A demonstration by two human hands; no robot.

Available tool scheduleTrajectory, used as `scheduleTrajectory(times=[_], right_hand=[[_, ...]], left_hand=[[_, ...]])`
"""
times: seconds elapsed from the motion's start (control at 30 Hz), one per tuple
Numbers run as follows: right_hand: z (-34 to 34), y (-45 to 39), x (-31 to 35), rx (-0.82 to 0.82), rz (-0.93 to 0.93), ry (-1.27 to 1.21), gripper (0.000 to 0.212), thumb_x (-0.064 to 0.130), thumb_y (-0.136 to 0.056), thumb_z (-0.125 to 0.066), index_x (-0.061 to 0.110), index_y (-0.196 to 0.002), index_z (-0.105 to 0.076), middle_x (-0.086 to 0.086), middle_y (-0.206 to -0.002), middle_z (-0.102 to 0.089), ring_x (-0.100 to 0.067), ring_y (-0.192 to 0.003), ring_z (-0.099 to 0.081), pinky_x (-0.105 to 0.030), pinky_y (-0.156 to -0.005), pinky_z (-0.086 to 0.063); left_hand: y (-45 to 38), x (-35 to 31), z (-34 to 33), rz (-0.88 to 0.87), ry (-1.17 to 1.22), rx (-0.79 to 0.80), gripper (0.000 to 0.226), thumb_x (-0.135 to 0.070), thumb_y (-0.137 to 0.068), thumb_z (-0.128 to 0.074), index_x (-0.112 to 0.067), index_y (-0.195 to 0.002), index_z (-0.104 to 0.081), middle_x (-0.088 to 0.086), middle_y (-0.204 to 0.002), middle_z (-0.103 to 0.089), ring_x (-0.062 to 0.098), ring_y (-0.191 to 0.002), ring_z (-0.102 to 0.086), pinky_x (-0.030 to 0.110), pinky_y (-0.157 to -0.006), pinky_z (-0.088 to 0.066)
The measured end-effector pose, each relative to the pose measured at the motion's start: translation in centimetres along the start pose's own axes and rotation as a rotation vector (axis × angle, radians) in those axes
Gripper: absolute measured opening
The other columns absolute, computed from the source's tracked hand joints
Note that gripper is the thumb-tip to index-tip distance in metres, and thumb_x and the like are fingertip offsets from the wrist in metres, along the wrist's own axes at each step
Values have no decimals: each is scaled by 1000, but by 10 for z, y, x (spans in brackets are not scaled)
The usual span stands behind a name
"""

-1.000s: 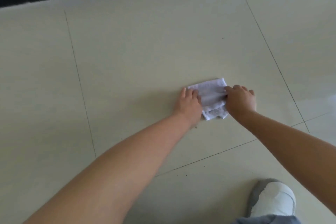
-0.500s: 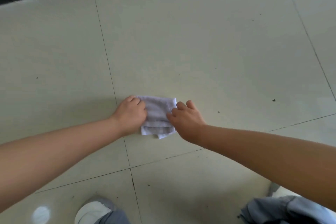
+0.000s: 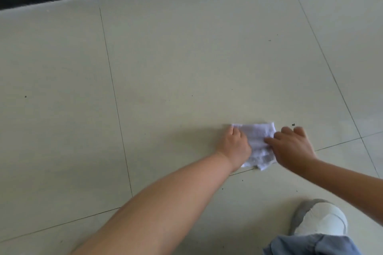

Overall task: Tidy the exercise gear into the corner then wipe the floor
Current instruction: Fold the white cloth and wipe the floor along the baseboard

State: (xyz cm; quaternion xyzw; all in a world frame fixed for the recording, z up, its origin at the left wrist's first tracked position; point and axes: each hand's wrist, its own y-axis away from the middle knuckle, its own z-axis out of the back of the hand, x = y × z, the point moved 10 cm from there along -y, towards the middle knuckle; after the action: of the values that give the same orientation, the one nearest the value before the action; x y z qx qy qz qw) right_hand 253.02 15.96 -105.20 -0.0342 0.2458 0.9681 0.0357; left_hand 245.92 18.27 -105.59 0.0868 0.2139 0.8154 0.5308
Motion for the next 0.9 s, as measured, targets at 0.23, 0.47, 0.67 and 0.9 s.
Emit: scheduleTrajectory(times=[0.23,0.47,0.67,0.9], right_hand=[[48,-78,25,25,-139,-91,38,14,-92,-45,14,-130,-46,-7,-128,-51,-26,-122,-43,-34,-98,-31],[70,-103,130,3,191,-25,34,15,-92,-49,14,-126,-49,-5,-127,-51,-24,-121,-43,-34,-102,-29],[46,-36,149,-128,524,85,36,18,-17,-84,19,-43,-59,7,-42,-56,-14,-44,-57,-26,-71,-34],[30,-51,-2,-58,102,67,37,13,-21,-83,21,-44,-55,1,-40,-54,-19,-40,-57,-29,-61,-18]], left_hand=[[-18,101,24,225,-89,25,38,-7,-99,-33,-3,-131,-52,15,-136,-50,33,-132,-41,36,-111,-27],[57,144,-11,86,-314,148,24,-18,-75,-60,-14,-97,-69,10,-101,-67,25,-95,-66,26,-80,-51],[77,101,-22,17,-201,-103,33,-6,-55,-31,-15,-38,-58,6,-45,-57,20,-41,-58,15,-44,-48],[-34,40,17,-17,5,-134,40,-13,-61,-34,-10,-48,-71,10,-65,-74,22,-64,-74,23,-62,-58]])
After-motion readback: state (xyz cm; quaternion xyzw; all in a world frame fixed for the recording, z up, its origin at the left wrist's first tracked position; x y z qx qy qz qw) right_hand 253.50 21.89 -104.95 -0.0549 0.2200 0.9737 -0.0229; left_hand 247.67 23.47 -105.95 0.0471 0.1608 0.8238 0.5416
